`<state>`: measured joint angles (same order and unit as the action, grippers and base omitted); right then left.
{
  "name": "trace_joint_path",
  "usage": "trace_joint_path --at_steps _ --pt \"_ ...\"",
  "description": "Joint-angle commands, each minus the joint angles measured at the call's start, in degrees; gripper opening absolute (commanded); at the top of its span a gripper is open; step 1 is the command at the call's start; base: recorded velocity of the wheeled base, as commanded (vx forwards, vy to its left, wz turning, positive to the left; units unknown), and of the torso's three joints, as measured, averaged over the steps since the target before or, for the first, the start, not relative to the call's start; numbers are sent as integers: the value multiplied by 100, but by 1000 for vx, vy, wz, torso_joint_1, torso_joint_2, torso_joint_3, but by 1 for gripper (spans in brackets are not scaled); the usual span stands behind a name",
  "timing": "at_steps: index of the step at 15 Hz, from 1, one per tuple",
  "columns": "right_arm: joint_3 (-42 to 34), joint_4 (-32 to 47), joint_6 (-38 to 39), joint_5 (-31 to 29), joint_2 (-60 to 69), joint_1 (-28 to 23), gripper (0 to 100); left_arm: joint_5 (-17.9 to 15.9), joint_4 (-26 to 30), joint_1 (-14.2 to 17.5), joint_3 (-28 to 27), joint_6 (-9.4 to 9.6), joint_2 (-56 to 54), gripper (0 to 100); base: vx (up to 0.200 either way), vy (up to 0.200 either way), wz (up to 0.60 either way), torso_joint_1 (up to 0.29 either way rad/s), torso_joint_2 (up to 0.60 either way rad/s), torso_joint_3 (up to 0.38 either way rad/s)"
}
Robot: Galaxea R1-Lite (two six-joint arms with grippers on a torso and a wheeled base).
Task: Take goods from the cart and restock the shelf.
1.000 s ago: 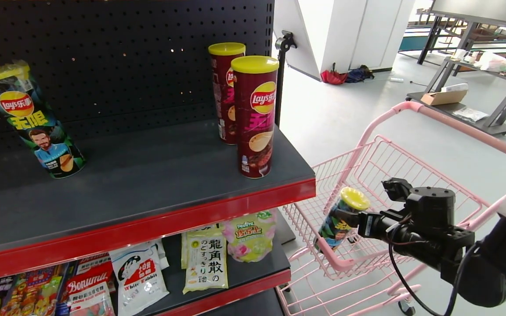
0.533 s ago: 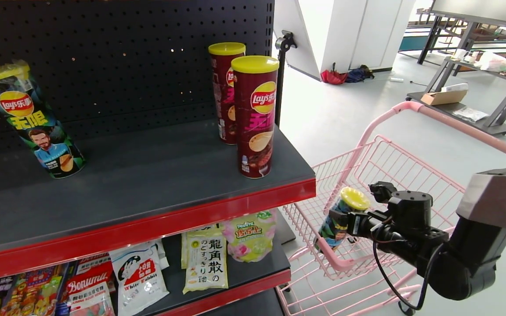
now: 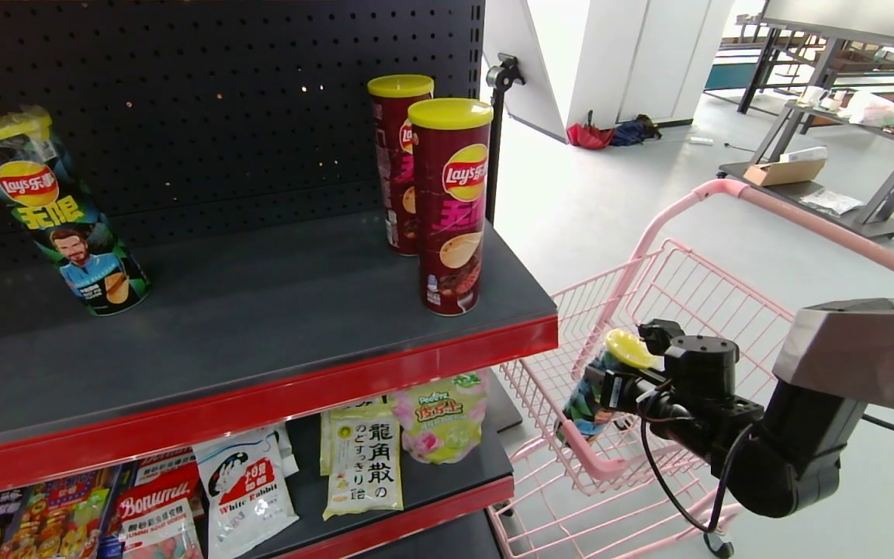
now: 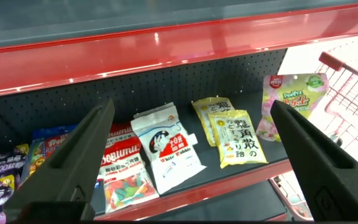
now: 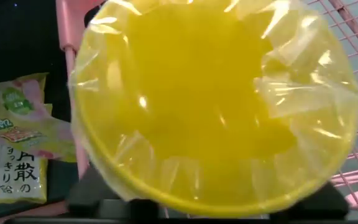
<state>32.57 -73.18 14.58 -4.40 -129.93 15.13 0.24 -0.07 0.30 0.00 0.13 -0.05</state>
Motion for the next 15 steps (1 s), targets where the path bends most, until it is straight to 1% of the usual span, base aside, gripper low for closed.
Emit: trace_joint_path --at_steps 1,4,5,6,7,8,9,10,11,12,13,14,15 --pt "65 6 -8 -8 -59 8 0 2 -1 5 0 4 5 100 0 0 0 0 0 0" --pt "285 -126 -87 -140 64 -1 0 2 -1 5 0 4 5 100 0 0 0 0 0 0" --pt "548 -12 -386 -158 416 -71 0 2 -1 5 0 4 5 100 0 0 0 0 0 0" --pt "1023 427 -790 -131 811 -274 0 2 -1 5 0 4 5 100 0 0 0 0 0 0" --pt "1559 999 -1036 -131 1198 -441 0 2 -1 5 0 4 5 100 0 0 0 0 0 0" --pt "2095 1755 -1212 -140 1602 -625 0 2 -1 5 0 -5 5 100 0 0 0 0 0 0" --pt "2350 2168 -1309 -149 1857 -713 0 2 -1 5 0 -5 5 100 0 0 0 0 0 0" --pt "2886 3301 -1502 -158 2683 -854 0 2 -1 5 0 -5 5 100 0 0 0 0 0 0" --pt "2992 3934 -1520 -158 3237 -854 0 2 7 5 0 4 5 100 0 0 0 0 0 0" --pt "2992 4330 -1537 -166 3588 -854 0 2 7 5 0 -5 5 100 0 0 0 0 0 0" --pt "2886 5622 -1678 -228 4731 -871 0 -7 -1 5 0 4 5 100 0 0 0 0 0 0" --pt "2790 6545 -1915 -509 5513 -924 0 2 -1 5 0 -5 5 100 0 0 0 0 0 0" --pt "2579 7371 -2073 -676 6260 -854 0 -7 7 5 0 4 5 100 0 0 0 0 0 0"
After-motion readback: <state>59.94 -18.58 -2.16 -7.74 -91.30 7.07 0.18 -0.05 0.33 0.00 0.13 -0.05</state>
